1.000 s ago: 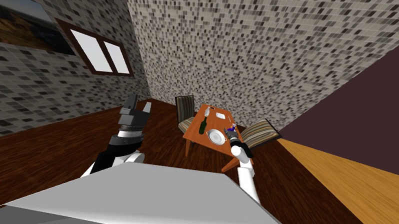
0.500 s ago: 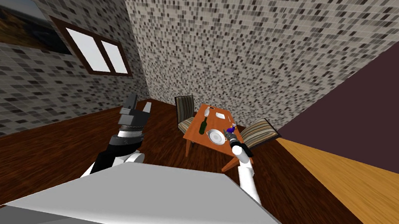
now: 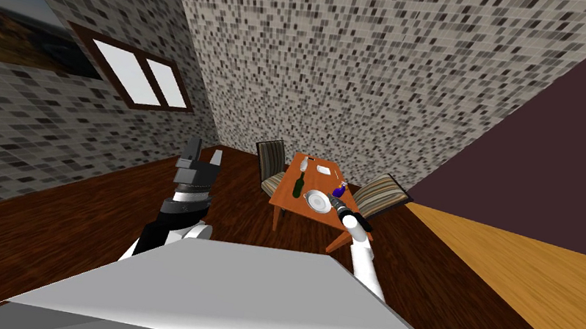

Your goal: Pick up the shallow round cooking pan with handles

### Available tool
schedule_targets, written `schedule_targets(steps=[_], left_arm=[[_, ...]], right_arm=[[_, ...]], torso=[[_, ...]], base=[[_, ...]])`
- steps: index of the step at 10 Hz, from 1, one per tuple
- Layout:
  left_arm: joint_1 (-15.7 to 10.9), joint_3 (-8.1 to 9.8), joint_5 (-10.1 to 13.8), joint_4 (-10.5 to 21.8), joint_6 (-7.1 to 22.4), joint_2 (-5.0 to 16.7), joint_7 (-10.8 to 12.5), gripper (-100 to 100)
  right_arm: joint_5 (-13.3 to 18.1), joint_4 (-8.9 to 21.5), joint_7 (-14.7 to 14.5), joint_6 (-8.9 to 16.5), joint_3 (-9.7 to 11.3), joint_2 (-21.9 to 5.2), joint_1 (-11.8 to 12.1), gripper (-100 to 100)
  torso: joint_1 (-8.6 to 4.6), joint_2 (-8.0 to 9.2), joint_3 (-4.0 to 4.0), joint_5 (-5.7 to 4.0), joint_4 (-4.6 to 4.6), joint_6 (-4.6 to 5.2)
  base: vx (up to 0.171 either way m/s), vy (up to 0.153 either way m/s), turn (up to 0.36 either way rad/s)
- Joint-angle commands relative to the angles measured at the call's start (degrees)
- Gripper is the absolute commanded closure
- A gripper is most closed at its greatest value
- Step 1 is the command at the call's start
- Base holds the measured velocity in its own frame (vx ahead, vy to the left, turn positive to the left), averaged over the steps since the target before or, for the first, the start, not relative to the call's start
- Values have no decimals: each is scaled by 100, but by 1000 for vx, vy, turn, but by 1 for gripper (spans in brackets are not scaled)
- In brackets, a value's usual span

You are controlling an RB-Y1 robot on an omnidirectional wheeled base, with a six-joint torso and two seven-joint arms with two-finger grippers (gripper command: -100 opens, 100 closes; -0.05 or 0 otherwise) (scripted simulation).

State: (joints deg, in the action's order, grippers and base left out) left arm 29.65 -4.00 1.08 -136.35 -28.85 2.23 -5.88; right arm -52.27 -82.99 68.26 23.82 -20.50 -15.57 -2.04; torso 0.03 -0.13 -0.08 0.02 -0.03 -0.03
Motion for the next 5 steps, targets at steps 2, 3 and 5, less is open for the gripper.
schedule_targets(steps=[2,3,5], left_arm=[[0,0,0,0,0,0,0,0],[0,0,0,0,0,0,0,0],[0,0,0,0,0,0,0,0]], right_arm=[[-298,374,460,195,-38,-114,-45,-100],[-298,374,523,195,-38,-114,-45,-100],[-482,654,859,373,-81,-175,-84,-100]], torso=[[-1,0,0,0,0,0],[-3,0,0,-1,0,0],[-5,-2,-1,-1,0,0]], base=[[15,11,-2],[9,4,1],[21,4,8]])
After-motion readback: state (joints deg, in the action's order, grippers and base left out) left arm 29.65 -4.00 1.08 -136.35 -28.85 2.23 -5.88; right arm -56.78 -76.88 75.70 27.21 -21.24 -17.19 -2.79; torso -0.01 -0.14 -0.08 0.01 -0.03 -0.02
